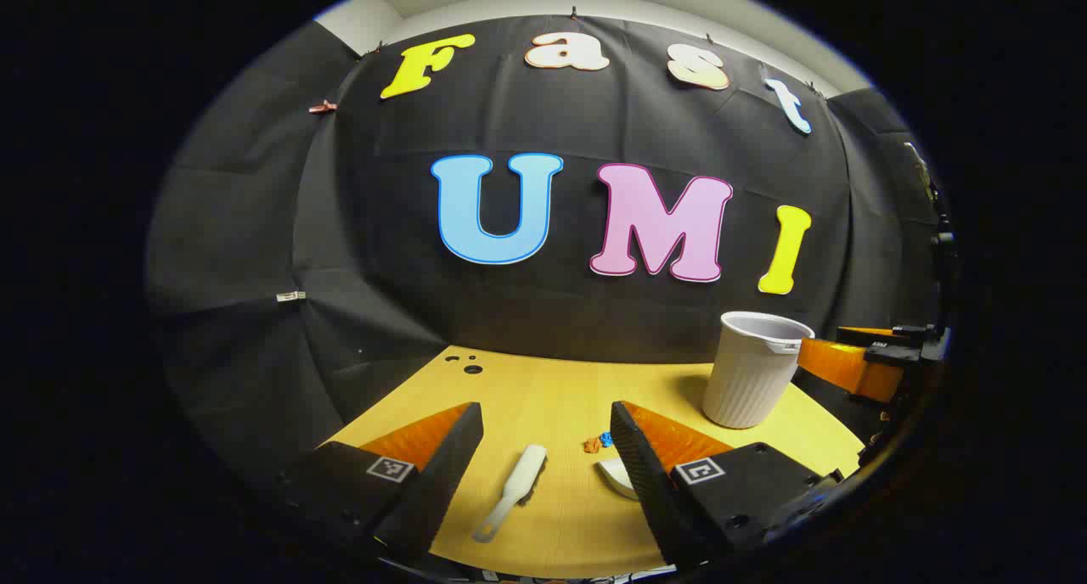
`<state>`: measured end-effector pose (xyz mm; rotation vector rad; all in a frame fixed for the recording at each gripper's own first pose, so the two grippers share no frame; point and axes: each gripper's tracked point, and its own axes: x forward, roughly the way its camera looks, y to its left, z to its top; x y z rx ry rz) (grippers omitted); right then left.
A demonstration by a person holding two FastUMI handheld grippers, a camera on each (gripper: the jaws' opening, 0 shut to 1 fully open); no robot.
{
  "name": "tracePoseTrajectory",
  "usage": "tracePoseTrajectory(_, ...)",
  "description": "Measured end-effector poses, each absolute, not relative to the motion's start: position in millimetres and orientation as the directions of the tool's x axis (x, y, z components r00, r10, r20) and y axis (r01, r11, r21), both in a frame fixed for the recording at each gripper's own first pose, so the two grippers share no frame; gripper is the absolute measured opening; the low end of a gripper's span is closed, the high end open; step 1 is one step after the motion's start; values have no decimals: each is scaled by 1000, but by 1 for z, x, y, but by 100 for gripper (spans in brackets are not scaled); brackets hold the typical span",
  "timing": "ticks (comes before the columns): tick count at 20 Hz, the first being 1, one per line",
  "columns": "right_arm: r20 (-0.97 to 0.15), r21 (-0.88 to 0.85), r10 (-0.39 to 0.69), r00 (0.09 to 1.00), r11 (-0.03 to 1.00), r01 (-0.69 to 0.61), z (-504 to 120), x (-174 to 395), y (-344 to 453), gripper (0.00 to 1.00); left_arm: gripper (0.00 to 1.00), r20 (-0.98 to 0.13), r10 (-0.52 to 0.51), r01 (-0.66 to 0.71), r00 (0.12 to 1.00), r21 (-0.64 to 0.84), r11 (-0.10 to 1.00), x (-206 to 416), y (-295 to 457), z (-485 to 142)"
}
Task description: Pick up the small broom and dustpan from the desktop, sweep the trash into the dustpan with the broom, and then empty the trash into the garbage bin.
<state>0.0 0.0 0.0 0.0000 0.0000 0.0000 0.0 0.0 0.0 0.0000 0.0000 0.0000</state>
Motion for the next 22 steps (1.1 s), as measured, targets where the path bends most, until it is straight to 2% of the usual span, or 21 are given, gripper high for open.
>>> tracePoseTrajectory(3,-13,25,15,1000,1000,-15,-4,-2,1,98,96,-25,-17,17,1000,9,1000,2,1,-9)
tracePoseTrajectory(11,-133,45,46,990,998,-40,-37,3,1,98,95,-84,-44,52,995,97,994,10,8,-27)
tracePoseTrajectory(14,-164,51,65,984,997,-57,-48,11,2,97,96,-123,-55,64,991,66,996,16,12,-38)
tracePoseTrajectory(18,-214,56,104,971,994,-94,-67,23,8,96,96,-247,-81,94,966,41,995,37,18,-74)
tracePoseTrajectory(22,-288,75,145,947,989,-128,-95,37,15,96,96,-416,-53,94,908,78,993,64,36,-122)
